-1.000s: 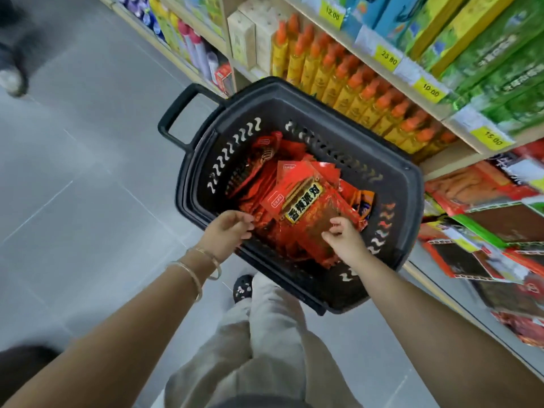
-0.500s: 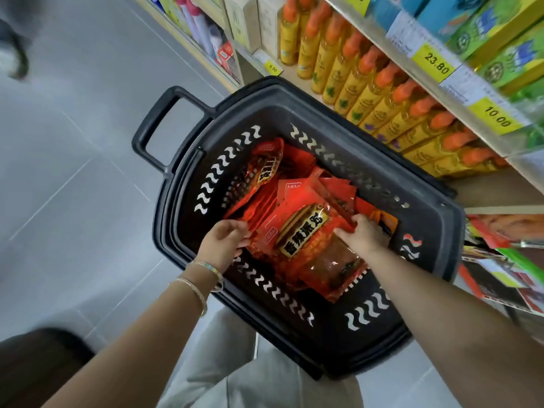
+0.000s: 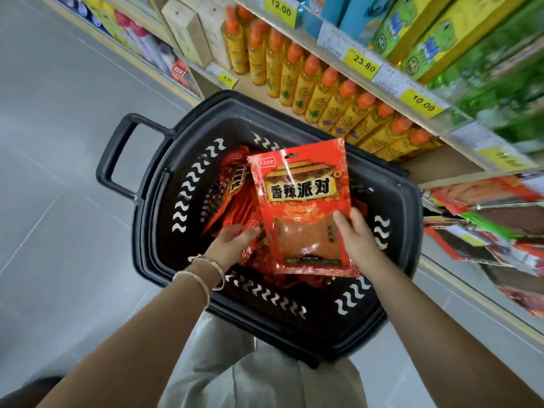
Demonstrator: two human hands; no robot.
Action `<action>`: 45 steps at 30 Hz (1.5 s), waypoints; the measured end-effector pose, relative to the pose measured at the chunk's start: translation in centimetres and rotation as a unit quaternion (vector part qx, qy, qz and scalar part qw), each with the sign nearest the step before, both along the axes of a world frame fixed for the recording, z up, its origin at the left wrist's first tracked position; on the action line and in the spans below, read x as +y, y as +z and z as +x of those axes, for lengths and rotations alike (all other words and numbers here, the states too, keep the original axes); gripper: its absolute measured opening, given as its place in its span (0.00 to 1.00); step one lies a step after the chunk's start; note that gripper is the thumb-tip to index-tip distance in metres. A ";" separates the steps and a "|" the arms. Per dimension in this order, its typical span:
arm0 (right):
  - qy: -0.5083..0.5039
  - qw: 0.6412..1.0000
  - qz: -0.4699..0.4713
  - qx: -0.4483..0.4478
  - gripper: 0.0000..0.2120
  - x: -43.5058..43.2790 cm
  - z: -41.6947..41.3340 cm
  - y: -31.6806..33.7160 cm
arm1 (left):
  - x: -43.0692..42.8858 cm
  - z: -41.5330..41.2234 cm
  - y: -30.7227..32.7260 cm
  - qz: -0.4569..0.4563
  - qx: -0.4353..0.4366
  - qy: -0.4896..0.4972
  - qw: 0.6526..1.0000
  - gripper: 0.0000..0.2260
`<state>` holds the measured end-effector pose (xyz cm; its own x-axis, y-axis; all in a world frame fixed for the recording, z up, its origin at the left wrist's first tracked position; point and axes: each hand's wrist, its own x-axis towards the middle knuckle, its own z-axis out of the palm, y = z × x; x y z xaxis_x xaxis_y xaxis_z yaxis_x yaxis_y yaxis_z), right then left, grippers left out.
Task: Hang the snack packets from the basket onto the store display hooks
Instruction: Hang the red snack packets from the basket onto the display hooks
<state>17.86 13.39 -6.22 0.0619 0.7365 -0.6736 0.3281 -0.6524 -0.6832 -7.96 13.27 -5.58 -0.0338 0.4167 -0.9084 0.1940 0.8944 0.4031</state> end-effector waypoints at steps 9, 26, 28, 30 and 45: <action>0.011 0.992 -0.104 0.074 0.28 -0.3 -4.0 -1.2 | 0.9 -1.4 0.3 0.120 0.036 0.096 0.987 0.04; 0.328 0.881 -0.110 -0.323 0.34 1.7 -1.7 -9.7 | -0.3 -4.6 0.1 0.100 0.157 0.092 0.978 0.04; 0.331 0.884 -0.063 -0.325 0.28 1.1 -1.6 -9.2 | -0.5 -4.8 0.3 0.097 0.154 0.103 0.978 0.05; 0.311 0.902 -0.022 -0.299 0.21 0.8 -1.6 -8.2 | -0.6 -4.8 0.5 0.096 0.154 0.109 0.977 0.09; 0.081 0.963 0.091 -0.240 0.15 -8.1 -1.5 4.1 | -3.5 -3.5 9.3 0.198 0.100 0.062 0.973 0.20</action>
